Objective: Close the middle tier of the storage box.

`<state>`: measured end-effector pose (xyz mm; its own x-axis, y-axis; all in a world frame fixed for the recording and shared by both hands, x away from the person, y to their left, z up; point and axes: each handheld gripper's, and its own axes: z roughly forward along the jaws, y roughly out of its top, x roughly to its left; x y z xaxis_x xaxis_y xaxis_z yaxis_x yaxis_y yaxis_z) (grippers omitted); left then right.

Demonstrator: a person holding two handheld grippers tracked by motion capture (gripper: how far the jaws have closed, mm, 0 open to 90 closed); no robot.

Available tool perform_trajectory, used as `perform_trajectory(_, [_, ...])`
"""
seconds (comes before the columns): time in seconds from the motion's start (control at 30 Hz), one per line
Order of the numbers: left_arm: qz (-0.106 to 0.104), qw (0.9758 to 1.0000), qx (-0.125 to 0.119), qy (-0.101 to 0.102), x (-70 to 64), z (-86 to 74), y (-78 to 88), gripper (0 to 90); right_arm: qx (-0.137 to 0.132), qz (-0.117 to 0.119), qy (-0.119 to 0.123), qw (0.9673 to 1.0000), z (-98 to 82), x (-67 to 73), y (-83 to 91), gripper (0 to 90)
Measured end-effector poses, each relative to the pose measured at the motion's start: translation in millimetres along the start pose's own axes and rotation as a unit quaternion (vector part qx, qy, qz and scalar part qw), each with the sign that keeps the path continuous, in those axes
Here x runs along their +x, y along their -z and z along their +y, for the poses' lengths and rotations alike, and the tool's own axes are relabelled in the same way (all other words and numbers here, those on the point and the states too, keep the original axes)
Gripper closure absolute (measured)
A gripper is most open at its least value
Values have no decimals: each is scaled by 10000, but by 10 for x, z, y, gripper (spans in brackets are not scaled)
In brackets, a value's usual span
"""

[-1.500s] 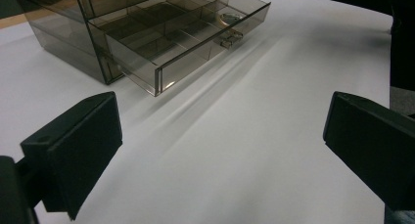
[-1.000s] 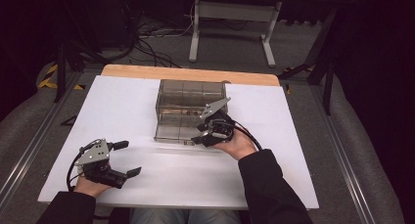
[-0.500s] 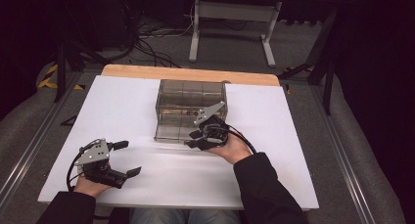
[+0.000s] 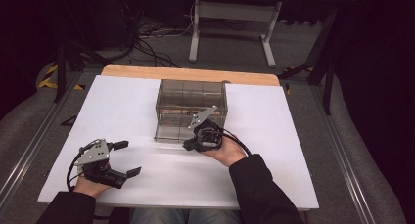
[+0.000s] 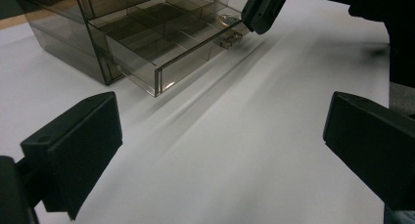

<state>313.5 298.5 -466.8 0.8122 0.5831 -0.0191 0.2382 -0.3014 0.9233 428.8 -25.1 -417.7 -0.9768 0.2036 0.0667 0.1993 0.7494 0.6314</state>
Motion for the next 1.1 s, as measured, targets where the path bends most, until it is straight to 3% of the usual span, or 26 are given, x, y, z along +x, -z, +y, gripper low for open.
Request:
perform_trajectory(0.1, [0,10000,-16,-4,0,0,2,18,13,21,-14,10000,-11,-5,-32,897])
perform_trajectory(0.7, [0,10000,-16,4,-3,0,1,19,244,-82,-102,9996,-97,-16,-246,899])
perform_trajectory(1.1, [2,10000,-10,4,-3,-1,0,19,482,-287,-72,9984,-143,0,-354,900])
